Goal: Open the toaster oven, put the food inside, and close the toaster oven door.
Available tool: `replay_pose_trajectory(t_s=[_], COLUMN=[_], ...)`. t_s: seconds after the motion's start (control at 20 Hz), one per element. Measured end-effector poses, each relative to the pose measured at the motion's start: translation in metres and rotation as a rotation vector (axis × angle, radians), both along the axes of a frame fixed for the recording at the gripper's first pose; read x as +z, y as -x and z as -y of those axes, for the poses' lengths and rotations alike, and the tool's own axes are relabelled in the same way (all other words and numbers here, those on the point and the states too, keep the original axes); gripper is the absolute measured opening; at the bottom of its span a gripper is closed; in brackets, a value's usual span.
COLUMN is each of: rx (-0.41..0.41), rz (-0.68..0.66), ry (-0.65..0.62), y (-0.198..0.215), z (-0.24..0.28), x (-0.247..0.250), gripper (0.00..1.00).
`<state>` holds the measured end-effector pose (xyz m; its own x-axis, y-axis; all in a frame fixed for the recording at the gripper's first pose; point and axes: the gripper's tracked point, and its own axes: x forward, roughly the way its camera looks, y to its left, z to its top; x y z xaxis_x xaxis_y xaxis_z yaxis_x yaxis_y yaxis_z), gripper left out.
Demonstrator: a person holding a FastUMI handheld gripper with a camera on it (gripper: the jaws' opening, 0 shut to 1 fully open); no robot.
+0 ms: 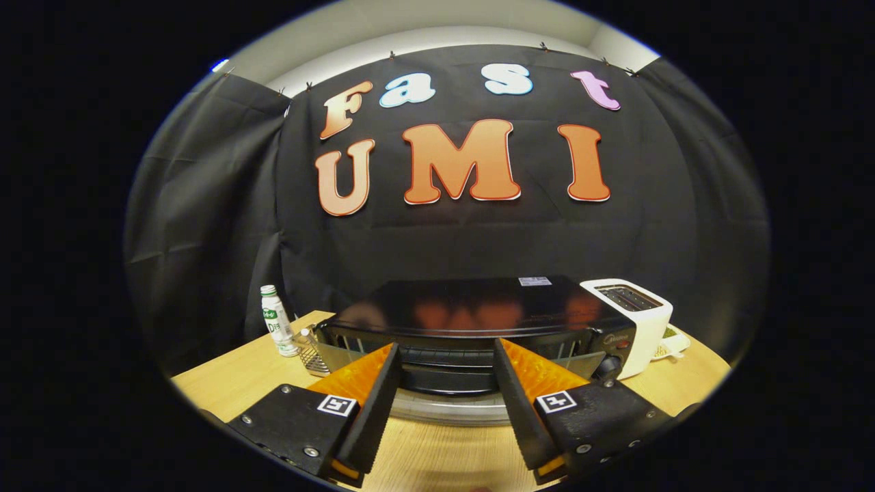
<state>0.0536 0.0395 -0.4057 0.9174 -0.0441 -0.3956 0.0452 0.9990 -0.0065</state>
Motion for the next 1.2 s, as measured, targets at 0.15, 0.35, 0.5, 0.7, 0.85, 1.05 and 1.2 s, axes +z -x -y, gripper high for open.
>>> replay_pose_trajectory(t_s=[0.15,0.35,0.5,0.7,0.85,1.05,1.2], rx=[0.032,0.035,0.004,-0.001,0.010,0.043,0.080], rz=[-0.043,-0.274,-0.329,-0.376,-0.372,-0.397,-0.408], ry=[-0.014,-0.125,-0.178,-0.182,-0.175,-0.210,-0.236], y=[0.033,0.082,0.093,0.109,0.110,0.113,0.120], z=[-0.006,-0.010,-0.009,-0.010,-0.009,-0.009,-0.006], x=[-0.008,-0.076,-0.097,-0.116,-0.114,-0.107,-0.094], gripper=[0.80,0.80,0.79,0.77,0.77,0.76,0.79])
